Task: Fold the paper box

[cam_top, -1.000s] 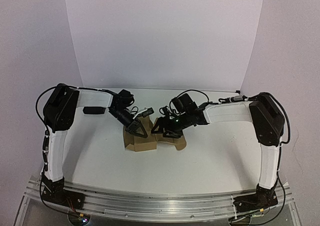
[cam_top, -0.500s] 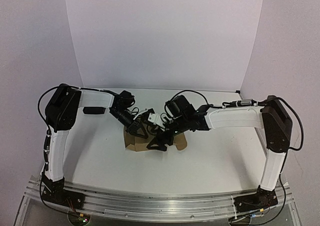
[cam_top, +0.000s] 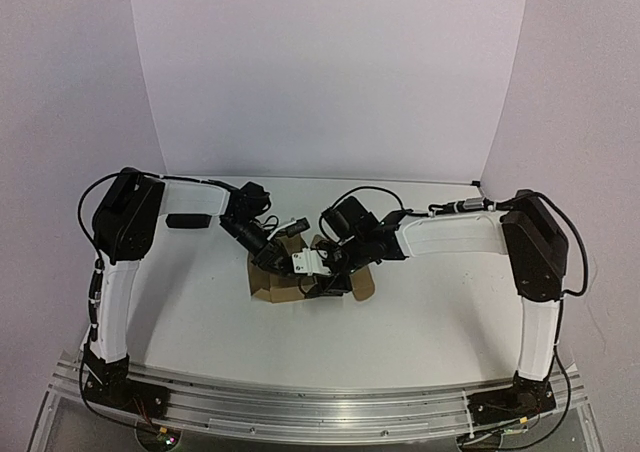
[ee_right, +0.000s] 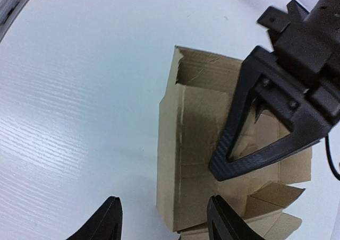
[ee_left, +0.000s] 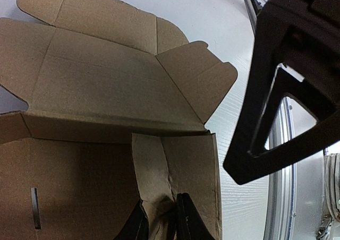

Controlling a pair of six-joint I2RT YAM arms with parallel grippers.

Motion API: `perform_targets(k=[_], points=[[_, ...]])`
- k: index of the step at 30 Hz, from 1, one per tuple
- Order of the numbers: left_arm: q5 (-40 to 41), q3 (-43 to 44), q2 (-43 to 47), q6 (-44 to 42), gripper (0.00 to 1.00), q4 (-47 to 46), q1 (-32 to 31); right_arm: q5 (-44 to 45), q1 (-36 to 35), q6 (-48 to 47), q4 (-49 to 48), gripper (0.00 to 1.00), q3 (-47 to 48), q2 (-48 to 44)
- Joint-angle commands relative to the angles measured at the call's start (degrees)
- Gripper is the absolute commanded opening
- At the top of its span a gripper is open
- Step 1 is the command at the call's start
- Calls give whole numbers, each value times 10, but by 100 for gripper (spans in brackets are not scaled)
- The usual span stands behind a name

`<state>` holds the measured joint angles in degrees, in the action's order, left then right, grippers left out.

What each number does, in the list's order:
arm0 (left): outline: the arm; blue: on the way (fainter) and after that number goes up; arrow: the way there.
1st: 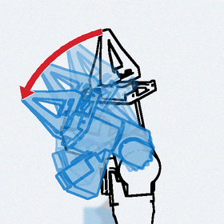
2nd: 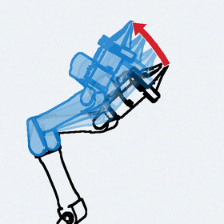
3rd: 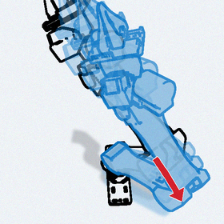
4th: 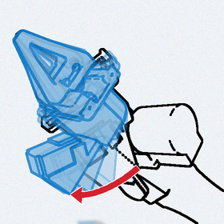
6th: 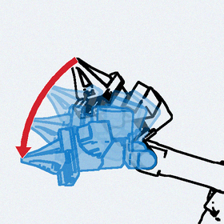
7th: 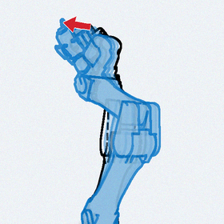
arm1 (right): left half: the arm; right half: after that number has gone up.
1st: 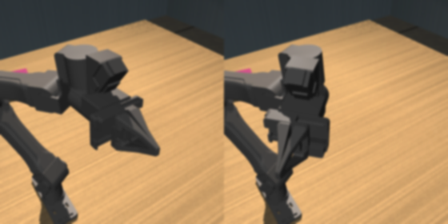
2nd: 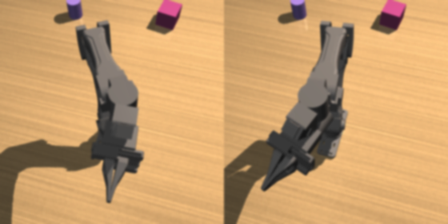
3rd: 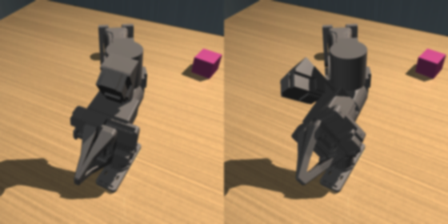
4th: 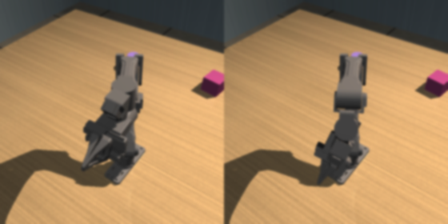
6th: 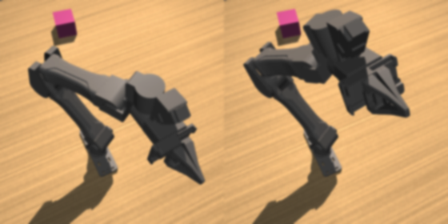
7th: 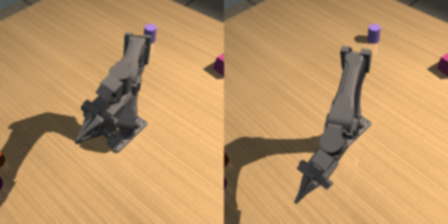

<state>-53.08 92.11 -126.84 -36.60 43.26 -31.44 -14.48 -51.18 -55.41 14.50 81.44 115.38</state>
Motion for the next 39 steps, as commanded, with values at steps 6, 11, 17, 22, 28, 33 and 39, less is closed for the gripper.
perform_targets(k=[6,11,17,22,28,33,39], points=[[47,17,-27,-19,17,6,1,31,-3,-47,31,46,54,46],[46,18,-27,-20,17,8,1,41,-3,-45,31,38,61,60],[50,28,-28,-33,20,26,1,61,-3,-61,32,31,58,63],[50,42,-20,-39,29,43,1,51,-3,-55,32,28,45,55],[28,110,-13,-60,57,123,15,57,-3,-46,32,26,34,52],[10,133,17,-68,63,169,26,56,-3,-40,32,26,39,55],[54,33,108,-135,60,163,82,52,-4,-32,32,28,46,56]])
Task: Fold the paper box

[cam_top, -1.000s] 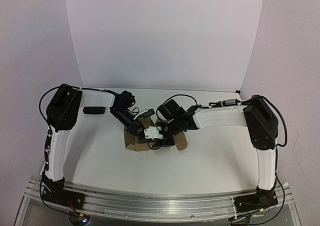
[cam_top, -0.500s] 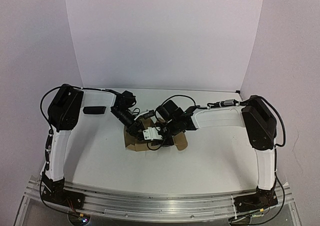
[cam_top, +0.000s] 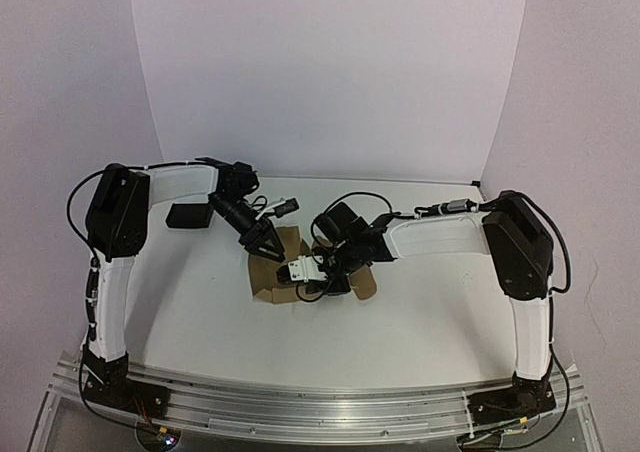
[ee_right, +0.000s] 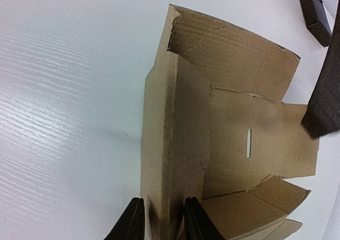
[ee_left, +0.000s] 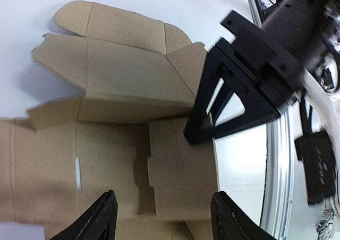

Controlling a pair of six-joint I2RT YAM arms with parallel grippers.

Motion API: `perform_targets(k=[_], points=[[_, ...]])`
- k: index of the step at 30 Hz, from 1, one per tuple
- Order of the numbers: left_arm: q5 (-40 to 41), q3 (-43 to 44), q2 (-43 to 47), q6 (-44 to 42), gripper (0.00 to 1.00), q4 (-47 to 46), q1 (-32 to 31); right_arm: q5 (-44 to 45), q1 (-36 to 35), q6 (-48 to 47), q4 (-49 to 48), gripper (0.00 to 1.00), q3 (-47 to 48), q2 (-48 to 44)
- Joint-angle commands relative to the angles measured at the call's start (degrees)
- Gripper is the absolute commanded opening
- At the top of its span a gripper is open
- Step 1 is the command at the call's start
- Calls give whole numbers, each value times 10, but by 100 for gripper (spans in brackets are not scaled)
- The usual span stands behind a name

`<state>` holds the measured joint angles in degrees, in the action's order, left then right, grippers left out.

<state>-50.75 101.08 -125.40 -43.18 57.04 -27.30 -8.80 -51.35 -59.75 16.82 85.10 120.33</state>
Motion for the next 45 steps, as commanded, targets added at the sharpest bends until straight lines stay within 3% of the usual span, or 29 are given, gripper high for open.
perform_targets(k=[1,6,12,18,31,45], points=[[67,-90,105,-102,57,17,46,-5,-3,12,8,28,11,7],[168,-242,172,-184,41,-83,48,-2,-4,16,8,29,16,10],[201,-321,193,-205,38,-212,47,-4,-4,26,8,30,20,14],[206,-309,154,-161,34,-227,29,-4,-5,34,7,32,27,19],[111,-283,135,-70,35,-189,-3,-11,-5,58,0,36,38,30],[66,-248,133,-29,36,-183,-31,-12,-5,90,-14,36,43,32]])
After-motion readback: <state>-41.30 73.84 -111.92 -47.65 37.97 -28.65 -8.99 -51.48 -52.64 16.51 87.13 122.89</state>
